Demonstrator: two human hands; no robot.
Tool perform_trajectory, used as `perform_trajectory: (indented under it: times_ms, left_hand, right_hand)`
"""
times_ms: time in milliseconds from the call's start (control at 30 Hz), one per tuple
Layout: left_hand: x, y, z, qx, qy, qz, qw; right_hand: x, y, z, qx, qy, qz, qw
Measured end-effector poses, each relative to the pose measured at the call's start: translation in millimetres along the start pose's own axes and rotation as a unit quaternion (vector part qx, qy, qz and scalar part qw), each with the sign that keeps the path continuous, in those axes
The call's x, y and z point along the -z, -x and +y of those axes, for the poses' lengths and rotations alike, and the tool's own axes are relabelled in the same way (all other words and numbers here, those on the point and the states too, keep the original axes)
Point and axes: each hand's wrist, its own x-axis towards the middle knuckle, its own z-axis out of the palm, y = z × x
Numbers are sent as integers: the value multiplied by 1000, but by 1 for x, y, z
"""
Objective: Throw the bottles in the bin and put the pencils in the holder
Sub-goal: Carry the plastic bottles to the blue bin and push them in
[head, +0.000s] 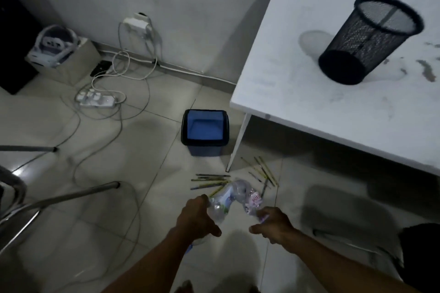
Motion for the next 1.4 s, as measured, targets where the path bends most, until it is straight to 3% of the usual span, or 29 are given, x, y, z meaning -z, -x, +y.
perform_trajectory:
  times_ms: [167,367,667,967,1133,1300,1400]
  left_hand:
    - [-40,-71,-20,-38,2,23,999]
    - [-82,-155,-39,-105,-24,56,993]
    - [-106,-225,-60,-105,-25,121,987]
    - [-105,-219,-73,-70,5,157,985]
    - [-98,-216,-72,-64,7,187,980]
    - [-83,-204,-70,-51,-4,204,978]
    - [-63,-187,-63,-38,85,192,977]
  right_hand:
    - [-21,-85,33,5,5,78,997]
    - [-35,-178,56,38,44,114,992]
    - [-64,-328,129,101,93,161,977]
    - [-81,-307,104,87,199,151,964]
    - [-91,-314,113,119,225,211,944]
    - [-82,-305,111,168,165,226,945]
    - [-74,-291,101,209,149,227,940]
